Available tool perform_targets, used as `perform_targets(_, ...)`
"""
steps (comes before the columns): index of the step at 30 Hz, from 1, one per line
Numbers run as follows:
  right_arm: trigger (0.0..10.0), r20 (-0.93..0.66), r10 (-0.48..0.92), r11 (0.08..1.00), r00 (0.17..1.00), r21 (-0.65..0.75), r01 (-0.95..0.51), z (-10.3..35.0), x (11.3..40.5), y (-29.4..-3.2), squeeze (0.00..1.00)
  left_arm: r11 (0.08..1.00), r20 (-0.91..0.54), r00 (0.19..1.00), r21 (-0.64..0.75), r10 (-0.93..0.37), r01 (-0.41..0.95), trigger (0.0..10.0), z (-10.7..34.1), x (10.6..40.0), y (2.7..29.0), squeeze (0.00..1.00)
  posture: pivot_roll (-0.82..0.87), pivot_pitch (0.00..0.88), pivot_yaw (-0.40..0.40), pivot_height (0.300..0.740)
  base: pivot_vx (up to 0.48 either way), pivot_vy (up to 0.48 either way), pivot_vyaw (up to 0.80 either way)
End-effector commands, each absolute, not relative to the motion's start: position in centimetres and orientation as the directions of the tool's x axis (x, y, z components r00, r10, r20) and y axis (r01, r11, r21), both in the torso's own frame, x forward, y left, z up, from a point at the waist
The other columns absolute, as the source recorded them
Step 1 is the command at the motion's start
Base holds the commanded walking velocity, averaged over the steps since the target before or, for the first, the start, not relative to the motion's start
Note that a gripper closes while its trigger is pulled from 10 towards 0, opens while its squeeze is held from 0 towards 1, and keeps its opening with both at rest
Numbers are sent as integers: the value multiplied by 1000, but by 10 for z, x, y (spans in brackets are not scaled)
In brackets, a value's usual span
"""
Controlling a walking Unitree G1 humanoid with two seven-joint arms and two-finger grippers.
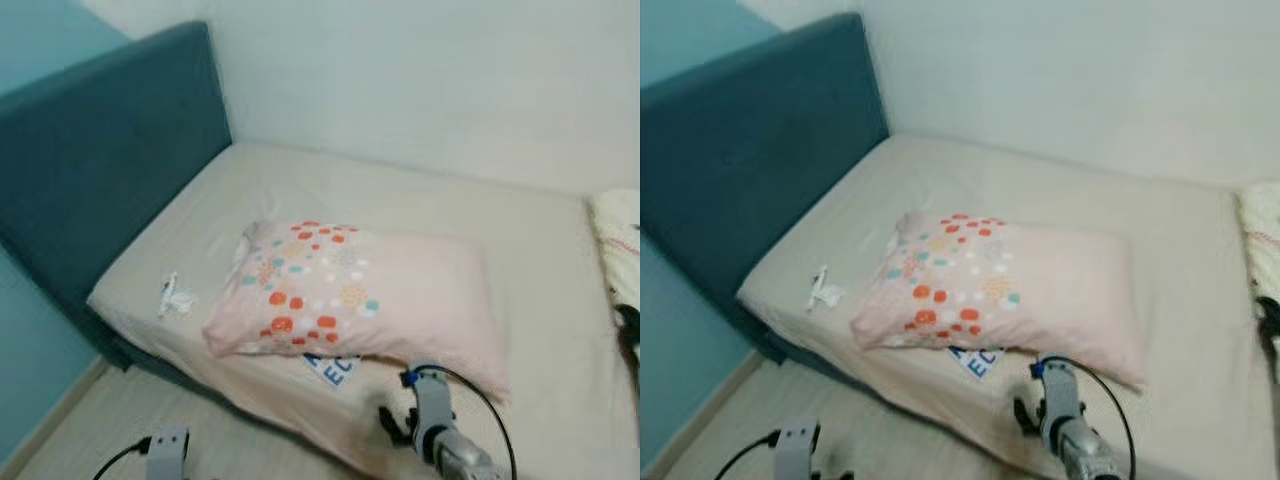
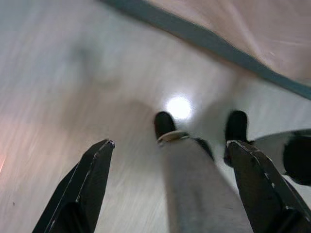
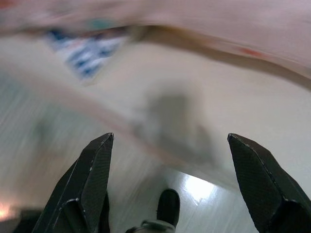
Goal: Clean up the room
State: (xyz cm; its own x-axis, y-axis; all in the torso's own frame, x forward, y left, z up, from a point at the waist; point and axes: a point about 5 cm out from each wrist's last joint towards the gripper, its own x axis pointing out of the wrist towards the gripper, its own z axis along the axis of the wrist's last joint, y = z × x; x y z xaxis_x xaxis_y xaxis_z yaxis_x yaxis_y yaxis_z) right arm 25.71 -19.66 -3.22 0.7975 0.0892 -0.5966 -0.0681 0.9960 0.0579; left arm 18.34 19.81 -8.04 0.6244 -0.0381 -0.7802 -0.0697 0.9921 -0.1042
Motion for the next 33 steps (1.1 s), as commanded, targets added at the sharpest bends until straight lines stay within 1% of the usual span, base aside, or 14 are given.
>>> perform_targets(1,10000,-592,89,994,801,99,-38,-34,254,-197,0,993,-789,613,-97,-34,-70,10000,-82,180,200,0,-72,89,46,740,0,0,0)
perform_targets(7,10000,-493,151,962,857,272,-13,-16,274,-193,0,995,-789,614,-69,-10,-71,10000,-81,180,204,0,-71,89,55,740,0,0,0)
perform_targets(9,10000,-474,163,956,865,292,-21,-13,278,-192,0,995,-789,614,-63,-4,-75,10000,-81,180,205,0,-71,89,55,740,0,0,0)
perform_targets(12,10000,-389,256,938,885,323,-129,3,294,-180,0,993,-782,622,-46,33,-111,10000,-79,184,210,0,-70,89,56,740,0,0,0)
perform_targets(13,10000,-389,256,938,885,323,-129,3,294,-180,0,993,-782,622,-46,33,-111,10000,-79,184,210,0,-70,89,56,740,0,0,0)
perform_targets(14,10000,-333,323,916,886,345,-205,14,303,-168,0,990,-775,629,-33,60,-135,10000,-77,187,213,0,-70,89,56,740,0,0,0)
perform_targets(18,10000,-298,355,903,886,354,-243,22,310,-160,0,987,-764,641,-30,80,-158,10000,-74,192,216,0,-63,89,53,740,0,0,0)
perform_targets(20,10000,-254,372,894,893,355,-272,33,319,-152,0,982,-742,663,-34,99,-184,10000,-68,200,219,0,-61,90,52,740,0,0,0)
perform_targets(21,10000,-254,372,894,893,355,-272,33,319,-152,0,982,-742,663,-34,99,-184,10000,-68,200,219,0,-61,90,52,740,0,0,0)
perform_targets(23,10000,-226,373,883,900,384,-270,44,329,-148,0,976,-695,709,-46,121,-212,10000,-58,217,223,0,-59,90,51,740,0,0,0)
perform_targets(24,10000,-226,373,883,900,384,-270,44,329,-148,0,976,-695,709,-46,121,-212,10000,-58,217,223,0,-59,90,51,740,0,0,0)
perform_targets(27,10000,-198,370,862,907,438,-256,50,334,-148,0,974,-620,772,-56,140,-221,10000,-39,242,228,0,-52,91,45,720,0,0,0)
perform_targets(30,10000,-193,369,858,909,447,-254,51,334,-148,0,973,-612,778,-58,141,-222,10000,-37,245,228,0,-52,91,45,715,0,0,0)
perform_targets(33,10000,-144,379,820,914,509,-260,56,336,-150,0,972,-565,811,-65,152,-228,10000,-25,258,232,0,-54,94,46,700,0,0,0)
